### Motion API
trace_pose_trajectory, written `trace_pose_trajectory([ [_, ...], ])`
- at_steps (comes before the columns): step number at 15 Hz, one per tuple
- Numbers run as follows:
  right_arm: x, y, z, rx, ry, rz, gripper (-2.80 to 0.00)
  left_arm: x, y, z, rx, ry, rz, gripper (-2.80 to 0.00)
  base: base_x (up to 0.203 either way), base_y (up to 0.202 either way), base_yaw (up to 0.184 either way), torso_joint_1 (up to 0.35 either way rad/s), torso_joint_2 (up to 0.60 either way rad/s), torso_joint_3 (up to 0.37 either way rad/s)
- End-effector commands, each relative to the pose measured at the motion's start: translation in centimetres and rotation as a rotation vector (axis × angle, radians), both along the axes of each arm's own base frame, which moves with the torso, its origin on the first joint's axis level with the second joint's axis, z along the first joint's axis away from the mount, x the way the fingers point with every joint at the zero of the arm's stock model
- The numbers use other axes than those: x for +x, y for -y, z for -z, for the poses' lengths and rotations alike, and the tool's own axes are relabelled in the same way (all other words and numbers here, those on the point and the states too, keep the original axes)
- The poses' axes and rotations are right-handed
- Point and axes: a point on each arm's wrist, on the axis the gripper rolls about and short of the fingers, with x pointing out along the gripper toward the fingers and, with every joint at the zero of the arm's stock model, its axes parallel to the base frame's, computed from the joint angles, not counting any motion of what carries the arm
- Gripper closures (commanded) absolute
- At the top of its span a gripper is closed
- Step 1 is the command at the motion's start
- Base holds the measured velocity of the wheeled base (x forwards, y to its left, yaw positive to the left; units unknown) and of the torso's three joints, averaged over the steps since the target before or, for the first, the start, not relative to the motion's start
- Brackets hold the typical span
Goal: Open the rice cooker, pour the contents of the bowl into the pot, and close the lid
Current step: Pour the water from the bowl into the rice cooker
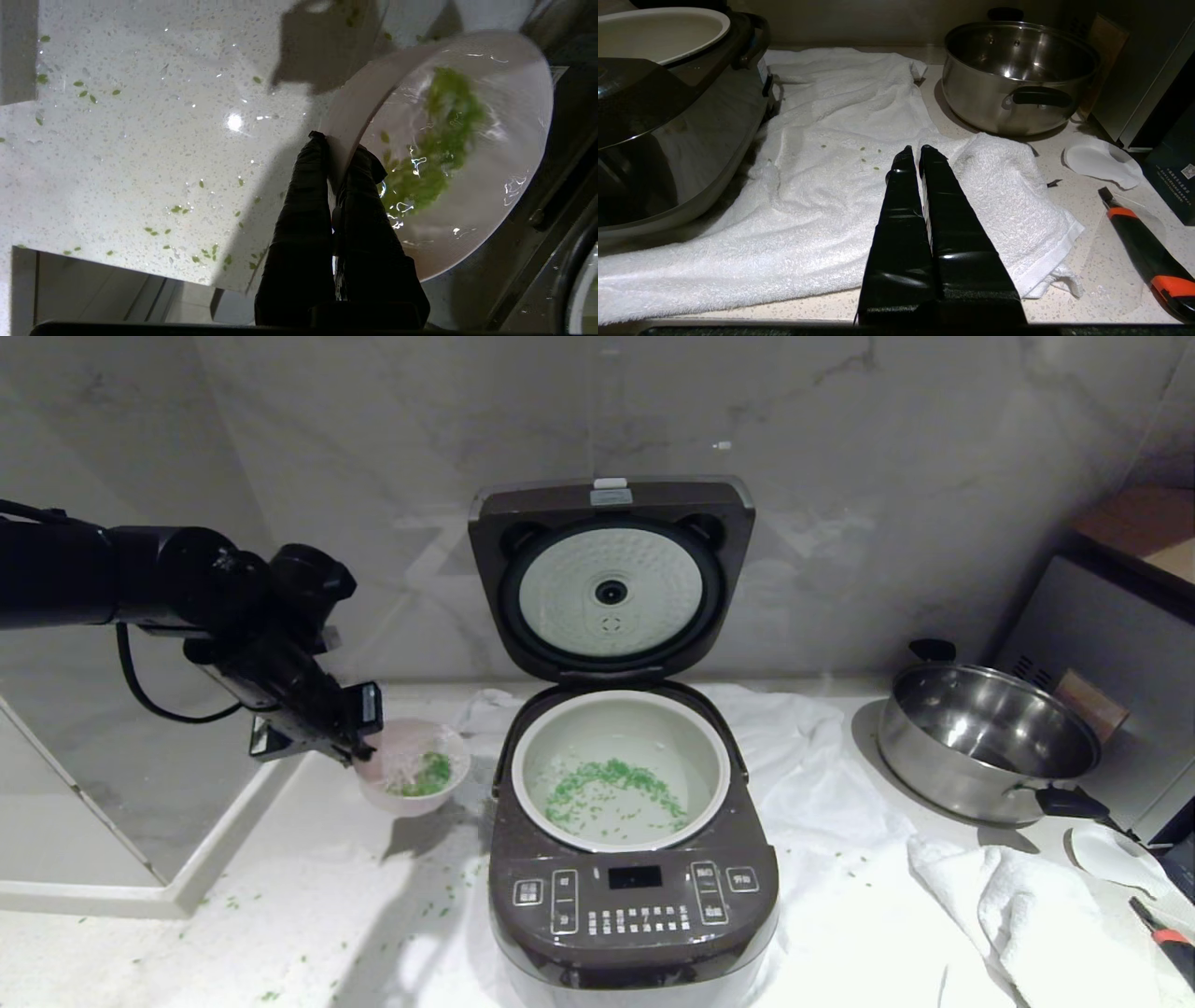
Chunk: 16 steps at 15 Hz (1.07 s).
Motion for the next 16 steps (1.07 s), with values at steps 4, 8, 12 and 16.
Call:
trace_pose_trajectory([
  [4, 0.0, 0.0, 0.0, 0.000, 0.000, -0.001, 0.00, 0.7, -0.1, -0.2, -0.003, 0.007, -0.009, 0.00, 0.000, 0.000, 0.000, 0.000, 0.00, 0.000],
  [8, 0.0, 0.0, 0.0, 0.000, 0.000, -0.001, 0.00, 0.7, -0.3, 0.0, -0.011, -0.001, -0.009, 0.00, 0.000, 0.000, 0.000, 0.000, 0.00, 0.000],
  [12, 0.0, 0.0, 0.0, 0.000, 0.000, -0.001, 0.00, 0.9, -1.2, 0.2, -0.032, -0.010, -0.020, 0.00, 0.000, 0.000, 0.000, 0.000, 0.00, 0.000],
  [16, 0.0, 0.0, 0.0, 0.000, 0.000, -0.001, 0.00, 0.9, -1.9, -0.3, -0.033, 0.007, -0.035, 0.00, 0.000, 0.000, 0.000, 0.000, 0.00, 0.000],
])
